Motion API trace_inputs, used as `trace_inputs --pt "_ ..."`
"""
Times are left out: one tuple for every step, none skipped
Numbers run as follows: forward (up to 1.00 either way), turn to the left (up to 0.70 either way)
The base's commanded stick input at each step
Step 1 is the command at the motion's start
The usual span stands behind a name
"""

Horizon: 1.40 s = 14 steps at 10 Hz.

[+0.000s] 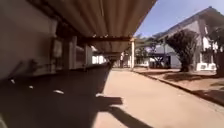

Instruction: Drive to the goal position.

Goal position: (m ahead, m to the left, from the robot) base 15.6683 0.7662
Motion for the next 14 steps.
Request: trace_inputs --pt "0.85 0.0" --pt "0.85 0.0" --pt "0.85 0.0" --pt "0.85 0.0" --pt "0.85 0.0" --pt "0.85 0.0" --pt "0.85 0.0" --pt "0.85 0.0" --pt "0.85 0.0" --pt "0.85 0.0" --pt "0.85 0.0" --pt "0.85 0.0" --pt "0.85 0.0" --pt "0.85 0.0"
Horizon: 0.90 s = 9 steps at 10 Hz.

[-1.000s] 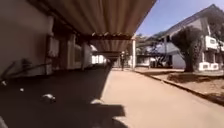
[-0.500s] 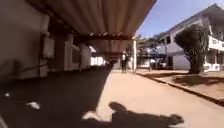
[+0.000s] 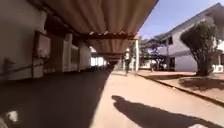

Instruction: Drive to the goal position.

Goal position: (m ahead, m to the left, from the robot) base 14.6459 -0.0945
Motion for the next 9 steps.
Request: trace_inputs --pt "0.85 0.0" --pt "0.85 0.0" --pt "0.85 0.0" --pt "0.85 0.0" --pt "0.85 0.0" --pt "0.85 0.0" --pt "0.85 0.0" --pt "0.85 0.0" --pt "0.85 0.0"
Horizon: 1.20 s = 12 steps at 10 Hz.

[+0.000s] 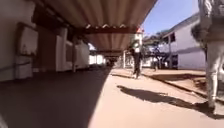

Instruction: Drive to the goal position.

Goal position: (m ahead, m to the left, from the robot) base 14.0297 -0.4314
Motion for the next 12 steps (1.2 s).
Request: trace_inputs --pt "0.85 0.0" --pt "0.85 0.0" --pt "0.85 0.0" --pt "0.85 0.0" --pt "0.85 0.0" --pt "0.85 0.0" --pt "0.85 0.0" --pt "0.85 0.0" --pt "0.85 0.0" --pt "0.85 0.0" --pt "0.85 0.0" --pt "0.85 0.0"
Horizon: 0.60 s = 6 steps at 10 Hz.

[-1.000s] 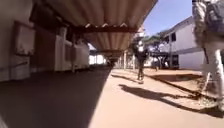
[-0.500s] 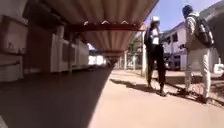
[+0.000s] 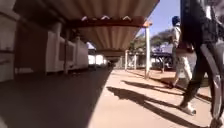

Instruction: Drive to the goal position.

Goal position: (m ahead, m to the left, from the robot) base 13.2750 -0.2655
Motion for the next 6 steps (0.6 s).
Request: trace_inputs --pt "0.85 0.0" --pt "0.85 0.0" --pt "0.85 0.0" --pt "0.85 0.0" --pt "0.85 0.0" --pt "0.85 0.0"
